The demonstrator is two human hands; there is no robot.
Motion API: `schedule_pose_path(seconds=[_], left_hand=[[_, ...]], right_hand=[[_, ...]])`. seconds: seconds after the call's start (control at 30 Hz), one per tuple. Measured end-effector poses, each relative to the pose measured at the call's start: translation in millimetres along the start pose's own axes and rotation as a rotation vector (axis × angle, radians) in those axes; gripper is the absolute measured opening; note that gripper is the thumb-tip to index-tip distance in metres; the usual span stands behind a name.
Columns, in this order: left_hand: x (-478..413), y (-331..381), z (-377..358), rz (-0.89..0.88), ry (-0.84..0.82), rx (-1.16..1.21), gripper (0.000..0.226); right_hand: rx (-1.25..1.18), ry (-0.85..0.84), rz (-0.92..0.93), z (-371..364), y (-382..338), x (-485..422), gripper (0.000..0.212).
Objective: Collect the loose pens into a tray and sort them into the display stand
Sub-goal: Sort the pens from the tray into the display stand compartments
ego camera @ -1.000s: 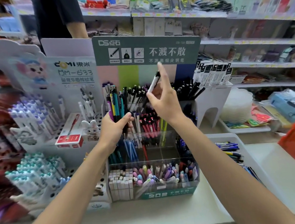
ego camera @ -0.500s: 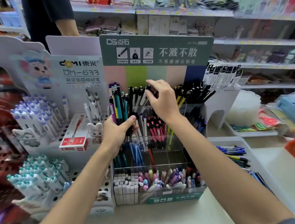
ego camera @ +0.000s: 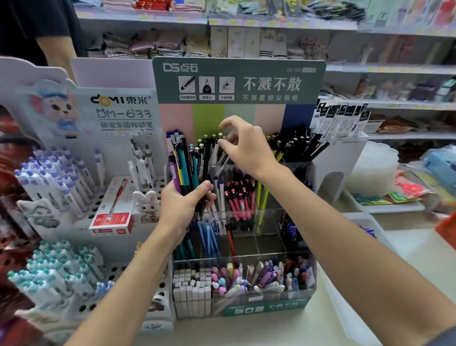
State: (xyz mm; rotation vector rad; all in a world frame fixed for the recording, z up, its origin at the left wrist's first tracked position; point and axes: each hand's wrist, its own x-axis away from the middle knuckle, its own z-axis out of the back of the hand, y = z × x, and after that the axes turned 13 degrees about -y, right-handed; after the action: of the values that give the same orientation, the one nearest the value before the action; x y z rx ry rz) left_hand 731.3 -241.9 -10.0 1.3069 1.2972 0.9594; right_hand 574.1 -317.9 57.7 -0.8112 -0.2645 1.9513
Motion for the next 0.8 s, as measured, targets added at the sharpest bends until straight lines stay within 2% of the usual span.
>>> schedule_pose_path(seconds=[0.07, 0.2, 0.3, 0.4, 0.5, 0.6, 0.7, 0.8], left_hand=[[0, 0, 0, -0.006, 0.017, -0.006, 0.025], [5, 2, 3, -0.015, 0.029, -0.012, 0.020], [8, 1, 8, -0.005, 0.046, 0.004, 0.021], [9, 1, 12, 0.002, 0.052, 0.005, 0.014], [10, 2, 14, 0.010, 0.057, 0.016, 0.010], [11, 2, 14, 0.016, 0.048, 0.006, 0.017], [11, 1, 10, 0.008, 0.021, 0.002, 0.014], [10, 3, -5, -0.012, -0.017, -0.041, 0.006]], right_hand=[[0.013, 0.046, -0.010, -6, -1, 2, 0.018], [0.035, 0.006, 0.008, -7, -6, 1, 0.014], [0.019, 0.040, 0.007, -2, -6, -1, 0.017], [0.103, -0.068, 0.007, -10, -7, 1, 0.016], [0.185, -0.120, -0.071, -15, -5, 1, 0.016], [0.200, -0.143, -0.067, -13, -2, 3, 0.029], [0.203, -0.056, 0.008, -11, 2, 14, 0.047], [-0.036, 0.071, 0.023, -6, 4, 34, 0.037]])
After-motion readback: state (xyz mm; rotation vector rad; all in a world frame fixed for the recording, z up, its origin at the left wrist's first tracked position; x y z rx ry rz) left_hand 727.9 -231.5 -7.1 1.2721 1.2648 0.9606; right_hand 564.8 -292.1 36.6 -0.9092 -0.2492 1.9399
